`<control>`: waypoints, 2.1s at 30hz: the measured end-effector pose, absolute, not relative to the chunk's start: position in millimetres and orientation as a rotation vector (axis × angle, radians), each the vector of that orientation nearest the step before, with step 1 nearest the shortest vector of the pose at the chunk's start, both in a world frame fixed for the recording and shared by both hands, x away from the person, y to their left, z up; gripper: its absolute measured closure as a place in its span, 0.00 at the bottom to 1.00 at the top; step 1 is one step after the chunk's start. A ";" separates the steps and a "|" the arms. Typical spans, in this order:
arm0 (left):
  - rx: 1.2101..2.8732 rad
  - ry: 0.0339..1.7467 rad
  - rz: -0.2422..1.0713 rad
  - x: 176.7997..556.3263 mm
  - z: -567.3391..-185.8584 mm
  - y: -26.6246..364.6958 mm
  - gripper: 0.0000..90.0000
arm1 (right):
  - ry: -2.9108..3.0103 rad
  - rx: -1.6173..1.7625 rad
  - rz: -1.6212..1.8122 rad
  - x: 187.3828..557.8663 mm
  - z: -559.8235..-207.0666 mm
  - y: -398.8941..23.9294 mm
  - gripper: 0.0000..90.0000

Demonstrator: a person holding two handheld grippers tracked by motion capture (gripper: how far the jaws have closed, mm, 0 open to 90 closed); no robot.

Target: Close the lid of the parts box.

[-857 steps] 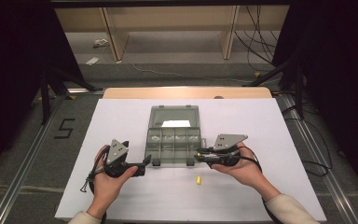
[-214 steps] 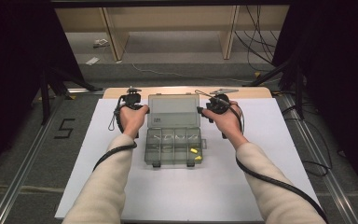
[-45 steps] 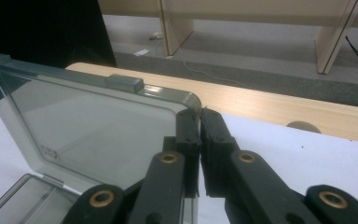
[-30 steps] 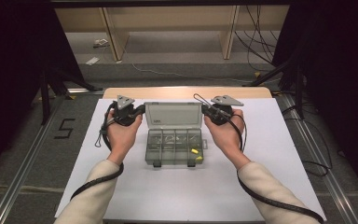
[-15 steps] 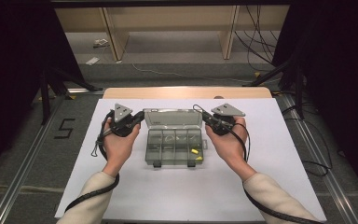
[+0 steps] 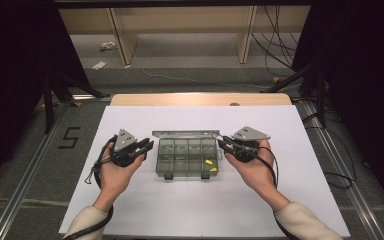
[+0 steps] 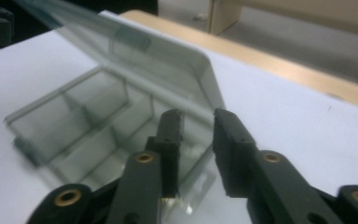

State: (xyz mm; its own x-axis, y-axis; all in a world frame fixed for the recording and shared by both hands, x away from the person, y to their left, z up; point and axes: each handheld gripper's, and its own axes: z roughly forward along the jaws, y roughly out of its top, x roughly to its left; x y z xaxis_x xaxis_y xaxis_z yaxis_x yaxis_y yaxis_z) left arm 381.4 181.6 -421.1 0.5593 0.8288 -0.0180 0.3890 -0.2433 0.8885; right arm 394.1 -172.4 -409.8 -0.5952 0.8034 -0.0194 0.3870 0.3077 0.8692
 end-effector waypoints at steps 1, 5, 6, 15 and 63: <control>1.870 0.989 0.570 378.6 -421.0 183.3 0.78 | 2.138 1.053 1.214 391.2 -411.5 -175.7 0.77; 1.874 0.959 0.490 368.8 -416.7 187.5 0.55 | 2.223 1.010 1.246 382.0 -418.5 -189.4 0.63; 1.877 0.945 0.467 365.4 -413.4 188.8 0.51 | 2.232 1.002 1.261 380.3 -419.1 -191.7 0.60; 1.790 0.982 0.516 364.3 -394.2 188.0 0.82 | 2.197 0.953 1.450 377.4 -409.7 -199.6 0.77; 1.928 0.994 0.424 367.5 -456.3 160.2 0.86 | 2.335 0.895 1.277 387.8 -454.6 -188.6 0.88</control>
